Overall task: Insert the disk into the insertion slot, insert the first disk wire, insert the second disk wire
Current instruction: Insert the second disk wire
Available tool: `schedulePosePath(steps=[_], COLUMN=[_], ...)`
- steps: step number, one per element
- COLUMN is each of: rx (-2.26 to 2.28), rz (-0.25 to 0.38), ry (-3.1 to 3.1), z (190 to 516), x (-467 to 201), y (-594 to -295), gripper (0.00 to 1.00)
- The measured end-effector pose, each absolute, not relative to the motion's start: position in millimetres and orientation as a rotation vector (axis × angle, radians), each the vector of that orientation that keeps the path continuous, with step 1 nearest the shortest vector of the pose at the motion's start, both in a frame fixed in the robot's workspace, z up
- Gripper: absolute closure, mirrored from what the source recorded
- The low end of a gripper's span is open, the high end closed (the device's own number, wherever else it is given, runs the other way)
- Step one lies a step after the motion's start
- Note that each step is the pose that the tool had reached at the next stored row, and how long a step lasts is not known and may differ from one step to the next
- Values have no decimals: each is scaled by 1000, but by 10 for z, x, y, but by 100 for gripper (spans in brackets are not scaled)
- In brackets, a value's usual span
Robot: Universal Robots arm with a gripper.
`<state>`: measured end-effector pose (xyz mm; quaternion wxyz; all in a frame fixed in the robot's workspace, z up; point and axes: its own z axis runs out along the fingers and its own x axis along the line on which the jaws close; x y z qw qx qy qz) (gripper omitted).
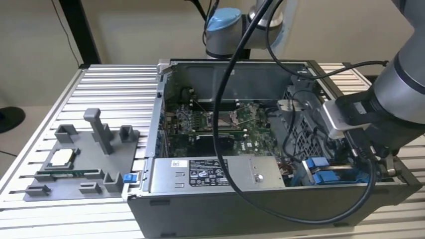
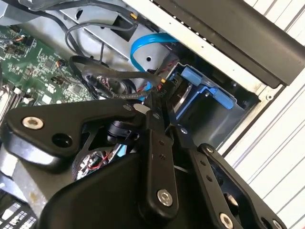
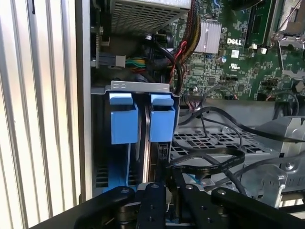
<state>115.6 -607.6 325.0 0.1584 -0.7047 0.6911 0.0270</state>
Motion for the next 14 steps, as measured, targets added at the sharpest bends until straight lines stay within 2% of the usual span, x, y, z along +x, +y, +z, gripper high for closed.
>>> schedulePosePath(steps=[11,14], rx=[-2017,-2017], rz=[80,80], ry=[1980,1980], z=[3722,3751], x=[1154,1154], y=[-6082,-6081], gripper=[0,0])
